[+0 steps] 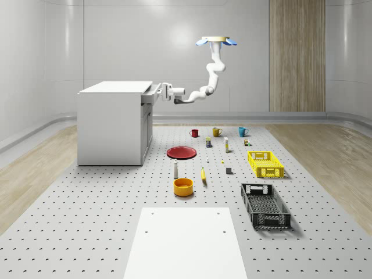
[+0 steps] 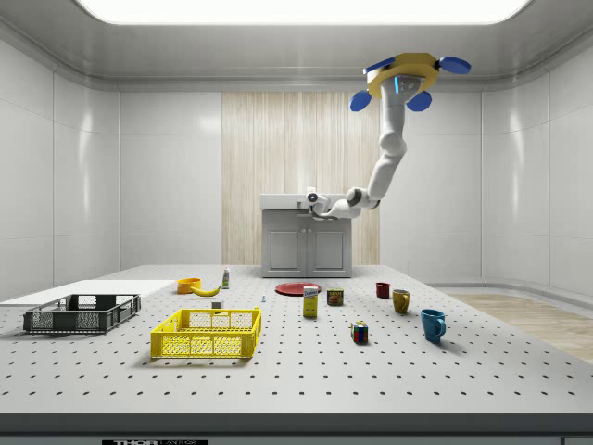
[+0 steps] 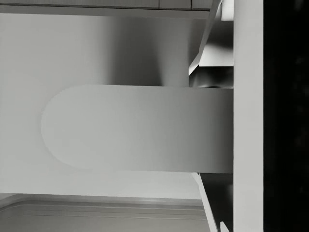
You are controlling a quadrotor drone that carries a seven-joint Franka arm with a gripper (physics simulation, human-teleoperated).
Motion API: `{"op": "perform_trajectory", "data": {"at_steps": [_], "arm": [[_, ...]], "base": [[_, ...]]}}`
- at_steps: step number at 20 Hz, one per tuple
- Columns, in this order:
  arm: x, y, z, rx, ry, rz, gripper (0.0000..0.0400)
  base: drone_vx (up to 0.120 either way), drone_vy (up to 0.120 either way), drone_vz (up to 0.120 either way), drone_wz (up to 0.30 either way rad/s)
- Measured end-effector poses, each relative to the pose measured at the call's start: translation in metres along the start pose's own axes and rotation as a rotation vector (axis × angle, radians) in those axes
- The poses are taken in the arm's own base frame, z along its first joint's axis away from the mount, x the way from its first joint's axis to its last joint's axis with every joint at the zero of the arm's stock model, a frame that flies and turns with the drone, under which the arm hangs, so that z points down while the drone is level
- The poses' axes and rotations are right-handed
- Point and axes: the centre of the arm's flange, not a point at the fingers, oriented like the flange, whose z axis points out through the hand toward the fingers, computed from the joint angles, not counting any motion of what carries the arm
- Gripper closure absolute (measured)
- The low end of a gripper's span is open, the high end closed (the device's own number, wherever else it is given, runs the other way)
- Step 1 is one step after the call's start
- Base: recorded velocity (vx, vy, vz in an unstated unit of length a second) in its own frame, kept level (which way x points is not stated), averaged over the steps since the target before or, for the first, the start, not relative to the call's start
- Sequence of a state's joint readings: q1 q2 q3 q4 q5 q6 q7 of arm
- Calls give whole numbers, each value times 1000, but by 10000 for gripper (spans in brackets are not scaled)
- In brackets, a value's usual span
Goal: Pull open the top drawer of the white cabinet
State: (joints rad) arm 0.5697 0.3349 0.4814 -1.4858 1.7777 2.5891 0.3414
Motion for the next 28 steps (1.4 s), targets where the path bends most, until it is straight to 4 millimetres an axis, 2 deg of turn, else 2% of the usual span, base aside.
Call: {"op": "perform_trajectory", "data": {"at_steps": [2,3,4,5,6,7,8,11,13,14,18,26,28], "arm": [[0,0,-11,0,-1,0,264],[-8,-8,-20,-11,9,-10,171],[-10,-12,-26,-13,14,23,124],[-15,-19,-32,-12,16,29,46],[-11,-16,-37,-15,22,-13,0],[-20,-24,-44,-16,23,30,0],[-15,-22,-48,-18,24,-5,27],[-7,-11,-63,-13,14,-9,156],[-6,-7,-74,-12,9,-4,191],[-10,-10,-81,-18,9,18,148],[-4,-4,-100,-10,5,21,119],[5,-2,-121,7,10,21,98],[7,-2,-124,11,14,21,97]], "base": [[0,0,0,0],[0,0,0,0],[0,0,0,0],[0,0,0,0],[0,0,0,0],[0,0,0,0],[0,0,0,0],[0,0,0,0],[0,0,0,0],[0,0,0,0],[0,50,0,0],[0,120,0,0],[0,20,0,0]]}}
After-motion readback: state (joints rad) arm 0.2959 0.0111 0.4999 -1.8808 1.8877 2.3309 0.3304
